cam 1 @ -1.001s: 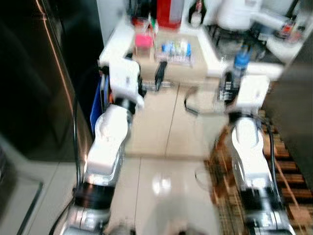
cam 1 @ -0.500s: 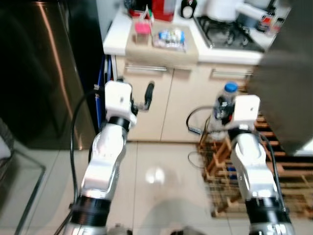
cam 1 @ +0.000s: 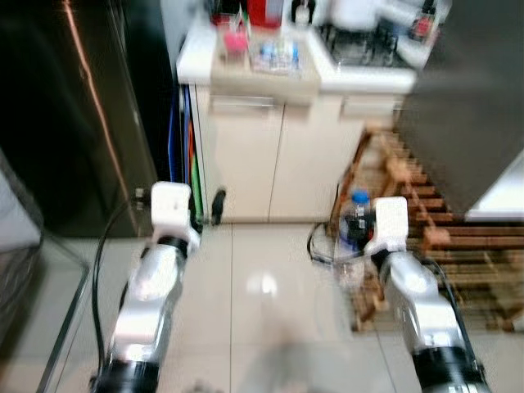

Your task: Restocking fridge

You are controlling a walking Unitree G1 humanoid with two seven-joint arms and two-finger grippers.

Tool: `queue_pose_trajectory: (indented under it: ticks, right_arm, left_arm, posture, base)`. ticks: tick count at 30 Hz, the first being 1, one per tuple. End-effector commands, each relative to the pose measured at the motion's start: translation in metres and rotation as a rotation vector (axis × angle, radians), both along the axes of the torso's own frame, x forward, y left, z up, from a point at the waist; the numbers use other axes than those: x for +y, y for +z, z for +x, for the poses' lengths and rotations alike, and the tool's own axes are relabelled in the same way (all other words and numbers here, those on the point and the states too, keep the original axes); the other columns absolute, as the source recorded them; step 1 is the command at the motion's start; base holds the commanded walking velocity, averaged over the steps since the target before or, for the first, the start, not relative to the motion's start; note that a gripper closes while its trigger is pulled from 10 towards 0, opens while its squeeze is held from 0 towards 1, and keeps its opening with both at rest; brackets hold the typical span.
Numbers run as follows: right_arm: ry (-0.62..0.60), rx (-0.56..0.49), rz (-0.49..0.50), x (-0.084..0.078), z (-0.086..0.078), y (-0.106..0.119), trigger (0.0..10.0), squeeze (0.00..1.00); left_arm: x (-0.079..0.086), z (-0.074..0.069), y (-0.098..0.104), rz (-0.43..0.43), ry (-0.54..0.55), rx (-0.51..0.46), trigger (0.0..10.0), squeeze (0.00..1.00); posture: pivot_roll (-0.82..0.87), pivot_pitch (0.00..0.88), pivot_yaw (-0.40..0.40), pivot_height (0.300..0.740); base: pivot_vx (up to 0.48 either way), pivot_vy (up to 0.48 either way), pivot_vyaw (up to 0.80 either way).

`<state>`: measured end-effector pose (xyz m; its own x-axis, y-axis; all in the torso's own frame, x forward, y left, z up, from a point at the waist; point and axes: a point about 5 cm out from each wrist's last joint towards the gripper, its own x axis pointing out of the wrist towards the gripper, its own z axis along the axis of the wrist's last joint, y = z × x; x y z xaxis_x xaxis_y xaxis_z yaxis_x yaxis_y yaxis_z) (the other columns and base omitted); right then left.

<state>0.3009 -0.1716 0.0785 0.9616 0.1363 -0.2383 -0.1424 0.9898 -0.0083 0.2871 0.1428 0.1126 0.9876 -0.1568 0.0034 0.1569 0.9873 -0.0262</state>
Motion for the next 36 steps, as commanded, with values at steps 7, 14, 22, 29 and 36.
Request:
queue_pose_trajectory:
  ticks: [7,14,22,29,36]
  right_arm:
    - [-0.044,-0.098,-0.04,-0.01,0.008,0.02,0.0,0.0]
    - [-0.08,-0.105,-0.06,-0.017,0.001,0.017,0.0,0.0]
    - [-0.176,-0.158,-0.112,-0.035,-0.004,0.02,0.0,0.0]
    - [-0.261,-0.239,-0.102,-0.044,-0.01,0.025,0.0,0.0]
    - [-0.272,-0.251,-0.108,-0.046,-0.01,0.025,0.0,0.0]
  left_arm:
    - [-0.021,0.006,0.014,-0.024,-0.104,-0.053,10.0,0.0]
    - [-0.024,0.009,0.013,-0.017,-0.12,-0.047,10.0,0.0]
    - [-0.02,0.018,0.014,0.004,-0.128,-0.05,10.0,0.0]
    - [-0.01,0.021,0.007,-0.057,-0.109,-0.019,10.0,0.0]
    - [-0.018,0.018,0.006,-0.082,-0.134,-0.036,10.0,0.0]
  posture:
    - [-0.06,0.008,0.001,0.74]
    - [-0.08,0.021,0.005,0.74]
    - [-0.09,0.024,0.011,0.74]
    - [-0.09,0.011,0.025,0.74]
    - [-0.1,0.0,0.023,0.74]
  base:
    - [0.0,-0.48,0.0]
    - [0.0,-0.48,-0.8]
    - [0.0,-0.172,-0.8]
    - [0.0,0.0,-0.8]
    - [0.039,0.0,-0.69]
